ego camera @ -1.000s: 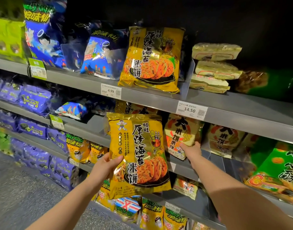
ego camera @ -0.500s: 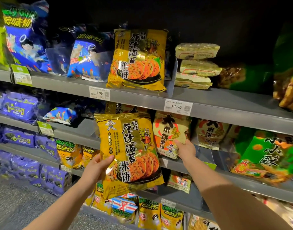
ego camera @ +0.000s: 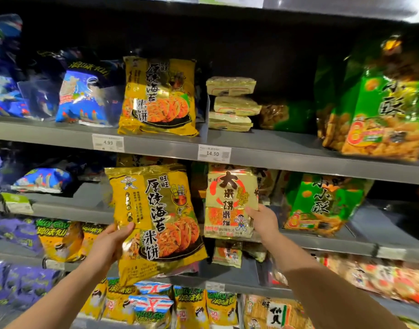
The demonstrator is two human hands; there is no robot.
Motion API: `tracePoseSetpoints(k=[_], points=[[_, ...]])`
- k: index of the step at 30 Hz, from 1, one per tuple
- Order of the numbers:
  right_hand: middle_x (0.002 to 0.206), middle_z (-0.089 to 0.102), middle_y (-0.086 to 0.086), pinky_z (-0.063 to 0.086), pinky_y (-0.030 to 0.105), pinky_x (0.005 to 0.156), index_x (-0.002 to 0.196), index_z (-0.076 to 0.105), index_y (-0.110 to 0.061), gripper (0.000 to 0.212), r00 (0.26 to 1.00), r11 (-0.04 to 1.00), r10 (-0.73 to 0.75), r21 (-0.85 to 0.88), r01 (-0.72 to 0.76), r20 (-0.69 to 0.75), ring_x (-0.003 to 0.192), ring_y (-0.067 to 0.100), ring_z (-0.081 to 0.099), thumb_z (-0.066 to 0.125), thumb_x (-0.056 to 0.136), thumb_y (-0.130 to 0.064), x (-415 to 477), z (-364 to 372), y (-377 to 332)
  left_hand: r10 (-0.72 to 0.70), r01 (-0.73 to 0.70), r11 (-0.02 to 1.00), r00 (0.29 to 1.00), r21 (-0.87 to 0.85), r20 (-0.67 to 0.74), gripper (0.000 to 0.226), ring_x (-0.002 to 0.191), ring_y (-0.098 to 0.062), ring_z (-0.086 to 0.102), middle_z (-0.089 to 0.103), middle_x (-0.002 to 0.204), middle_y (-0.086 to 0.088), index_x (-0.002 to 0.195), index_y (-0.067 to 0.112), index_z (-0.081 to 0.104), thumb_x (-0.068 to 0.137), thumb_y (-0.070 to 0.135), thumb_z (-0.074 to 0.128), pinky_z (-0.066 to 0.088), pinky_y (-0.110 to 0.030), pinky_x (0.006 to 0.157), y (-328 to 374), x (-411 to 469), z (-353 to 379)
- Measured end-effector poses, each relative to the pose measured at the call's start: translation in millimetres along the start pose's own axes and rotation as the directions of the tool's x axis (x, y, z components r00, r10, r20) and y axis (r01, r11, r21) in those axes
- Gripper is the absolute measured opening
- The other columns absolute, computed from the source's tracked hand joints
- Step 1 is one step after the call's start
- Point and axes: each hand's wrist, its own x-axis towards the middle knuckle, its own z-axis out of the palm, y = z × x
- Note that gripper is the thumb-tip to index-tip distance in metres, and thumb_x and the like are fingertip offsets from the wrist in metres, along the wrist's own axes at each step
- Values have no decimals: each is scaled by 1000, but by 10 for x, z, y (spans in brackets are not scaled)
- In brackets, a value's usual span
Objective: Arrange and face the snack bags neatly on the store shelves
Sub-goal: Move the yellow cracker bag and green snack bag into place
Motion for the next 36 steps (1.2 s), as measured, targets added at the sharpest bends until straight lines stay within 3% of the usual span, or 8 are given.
tracePoseSetpoints(k=[5,10,17,23,26,28,31,36], points=[[99,66,15,46,33,66,107,63,-4,25,995,1000,2,-27,-4,-102,83,24,59,52,95,-22,5,-535,42,6,-7,1000,997,12,83,26,37,-10,24,29,40,2,92,23,57,73,35,69,17,-17,41,361,-314,380],[71,56,1,39,30,59,90,60,-16,12,974,994,-27,-108,3,-223,66,22,52,49,94,-20,21,-898,153,-54,49,996,997,80,60,51,32,-5,22,30,39,6,130,11,47,85,29,63,19,-18,41,359,-206,704],[90,61,13,38,31,67,107,59,-3,25,945,978,-51,-210,-19,-322,79,28,53,40,97,-16,131,-875,171,22,-33,995,993,92,120,19,49,-13,36,43,54,-3,76,35,45,85,30,62,29,-24,49,478,-181,947],[123,59,20,37,9,41,125,55,-9,32,958,989,116,121,-86,-262,63,13,50,42,95,-11,366,-620,75,-12,0,995,993,97,120,45,52,-21,40,46,49,-27,106,21,52,70,45,65,38,-36,72,513,-126,978],[139,48,8,48,9,70,137,38,-27,44,941,906,293,363,-217,-168,86,6,57,38,97,-11,533,-506,70,26,-37,995,994,97,108,45,60,-40,53,49,90,-49,119,8,54,81,32,62,45,-45,76,575,-112,1053],[143,42,14,37,26,101,138,40,-10,41,948,972,116,-164,-170,-296,121,22,48,36,97,-6,669,-405,135,29,-41,993,994,115,104,50,83,-57,53,49,100,-49,128,8,47,84,26,60,43,-53,84,611,-116,1120],[131,49,24,43,37,88,136,35,1,43,939,996,88,13,-88,-331,117,38,50,42,93,-2,762,-296,184,4,-17,995,992,103,125,59,103,-64,42,39,114,-51,137,5,36,85,19,59,35,-60,96,642,-135,1213],[156,11,15,22,37,116,148,-3,-3,104,964,859,-114,-511,-25,-239,143,27,18,65,81,-46,551,-148,288,10,-25,995,990,100,140,33,108,-53,50,60,101,-35,119,10,50,87,16,56,40,-48,95,543,-105,1272]])
